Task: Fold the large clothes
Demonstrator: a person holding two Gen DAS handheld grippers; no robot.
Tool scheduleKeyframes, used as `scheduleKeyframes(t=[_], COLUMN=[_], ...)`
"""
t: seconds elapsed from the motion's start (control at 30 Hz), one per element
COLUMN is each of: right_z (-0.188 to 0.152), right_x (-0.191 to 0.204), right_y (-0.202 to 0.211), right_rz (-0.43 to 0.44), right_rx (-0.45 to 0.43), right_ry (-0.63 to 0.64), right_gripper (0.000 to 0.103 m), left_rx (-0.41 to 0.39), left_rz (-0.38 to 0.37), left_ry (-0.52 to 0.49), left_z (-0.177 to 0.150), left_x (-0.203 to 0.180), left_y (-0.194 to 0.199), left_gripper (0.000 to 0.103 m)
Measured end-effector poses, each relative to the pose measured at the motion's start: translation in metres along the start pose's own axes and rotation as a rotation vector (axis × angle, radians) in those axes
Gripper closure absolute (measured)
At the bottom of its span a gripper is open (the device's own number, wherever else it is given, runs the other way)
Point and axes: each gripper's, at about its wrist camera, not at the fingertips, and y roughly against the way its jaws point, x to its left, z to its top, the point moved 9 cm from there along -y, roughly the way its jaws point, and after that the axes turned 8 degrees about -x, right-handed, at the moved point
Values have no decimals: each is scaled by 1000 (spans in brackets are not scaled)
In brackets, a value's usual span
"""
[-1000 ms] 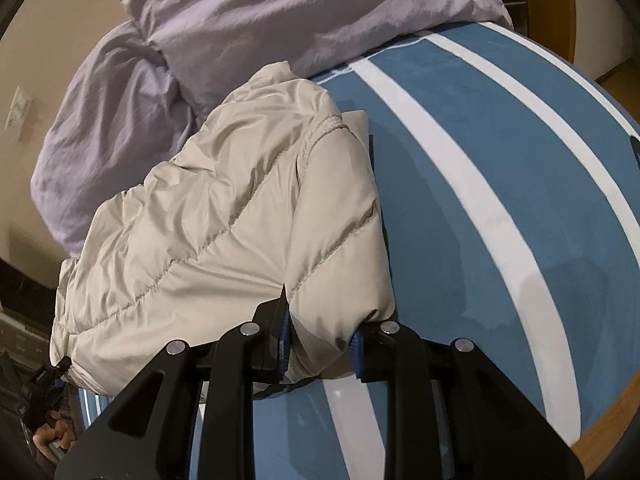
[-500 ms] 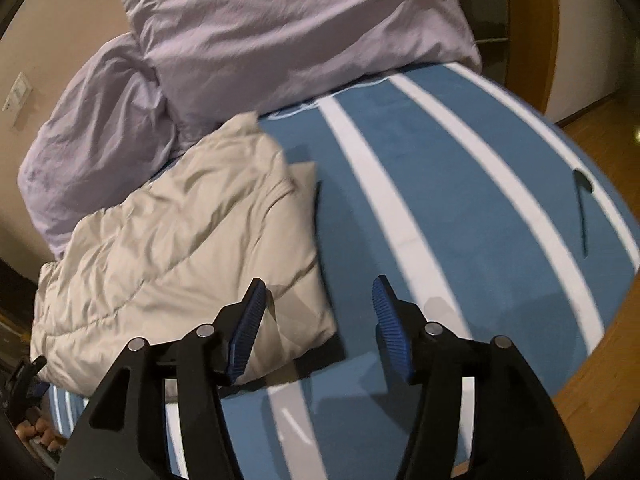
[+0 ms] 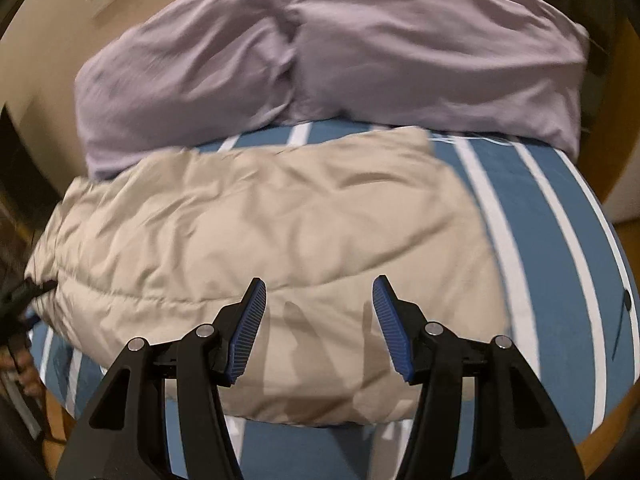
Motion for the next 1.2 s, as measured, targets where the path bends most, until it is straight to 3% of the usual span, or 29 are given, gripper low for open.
scheduleKeyframes(t=[0.2,0.37,0.43,0.6,0.7,0.8,1.0,1.2], right_z=[-14,-33,-39,-44,-44,-45,-45,-44], right_x=[15,19,21,24,23,23,23,22], right_y=[-12,-24,-29,-36,-38,-39,-39,-40], right_rz=[13,-25,-44,-71,-79,-86,-85,-77], right_rx=[38,54,44,27,30,35,45,55], right_ry=[16,65,103,130,139,152,161,163], right_gripper=[45,37,36,35,35,35,35,35], left_rx=[8,4,-6,-28,-37,-54,-112,-158], left_rz=[2,-7,-21,-53,-86,-121,-262,-453], left_ry=[12,42,63,93,93,84,49,-60], left_z=[4,6,8,19,26,35,57,61], left_x=[-2,-3,-5,-12,-21,-34,-81,-160], left_y=[-10,-16,-16,-10,-5,4,38,87], left_gripper=[14,15,23,58,72,77,80,80])
